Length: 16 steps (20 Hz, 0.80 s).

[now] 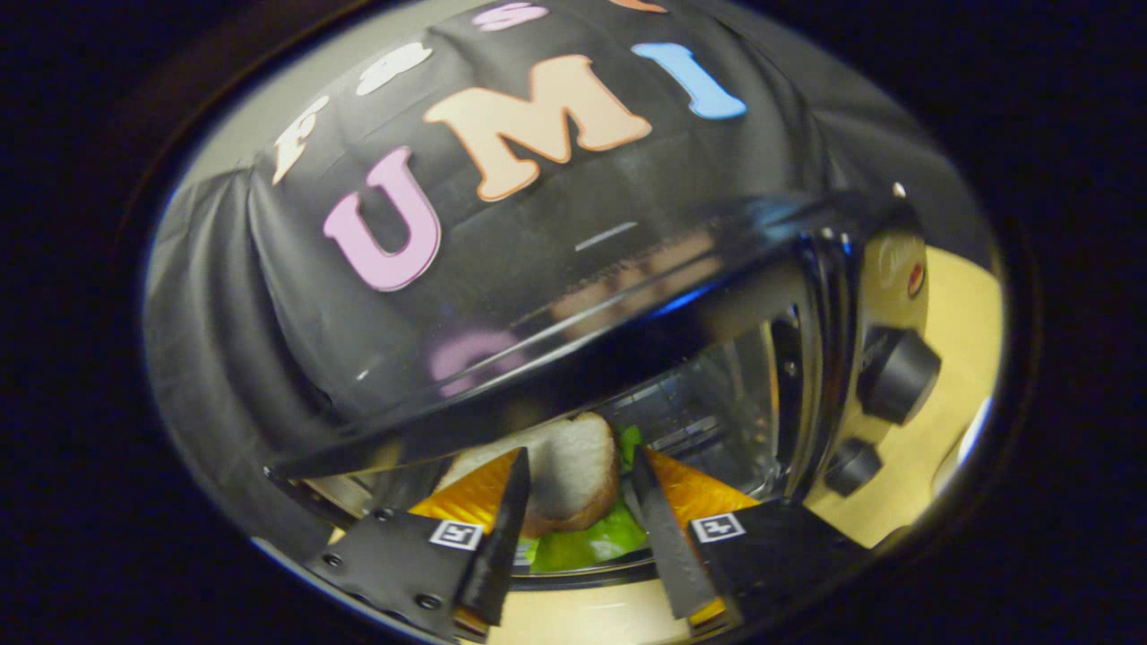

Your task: Open the toaster oven, put the food inside, and close the toaster oven door.

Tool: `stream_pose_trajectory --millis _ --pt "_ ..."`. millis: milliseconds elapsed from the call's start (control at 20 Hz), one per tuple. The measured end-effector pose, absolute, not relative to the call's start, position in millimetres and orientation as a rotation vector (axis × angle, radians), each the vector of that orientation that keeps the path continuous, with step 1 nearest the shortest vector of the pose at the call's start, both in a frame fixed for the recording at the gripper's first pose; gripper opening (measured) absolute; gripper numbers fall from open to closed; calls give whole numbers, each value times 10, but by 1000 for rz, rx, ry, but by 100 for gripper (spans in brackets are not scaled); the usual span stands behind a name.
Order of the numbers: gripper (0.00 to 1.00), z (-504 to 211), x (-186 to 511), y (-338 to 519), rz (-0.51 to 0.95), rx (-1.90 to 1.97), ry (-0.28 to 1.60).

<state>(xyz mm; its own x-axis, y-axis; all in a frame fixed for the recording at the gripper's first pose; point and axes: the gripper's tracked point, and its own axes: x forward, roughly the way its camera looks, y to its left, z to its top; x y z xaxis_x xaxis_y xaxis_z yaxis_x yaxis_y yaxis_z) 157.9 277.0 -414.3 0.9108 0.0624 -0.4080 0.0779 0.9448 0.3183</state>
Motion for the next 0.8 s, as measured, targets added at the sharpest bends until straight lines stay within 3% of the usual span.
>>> stream_pose_trajectory --millis 150,800 --pt "100 -4079 1545 2681 -23 192 379" --pt "100 -3590 1026 2652 41 104 261"
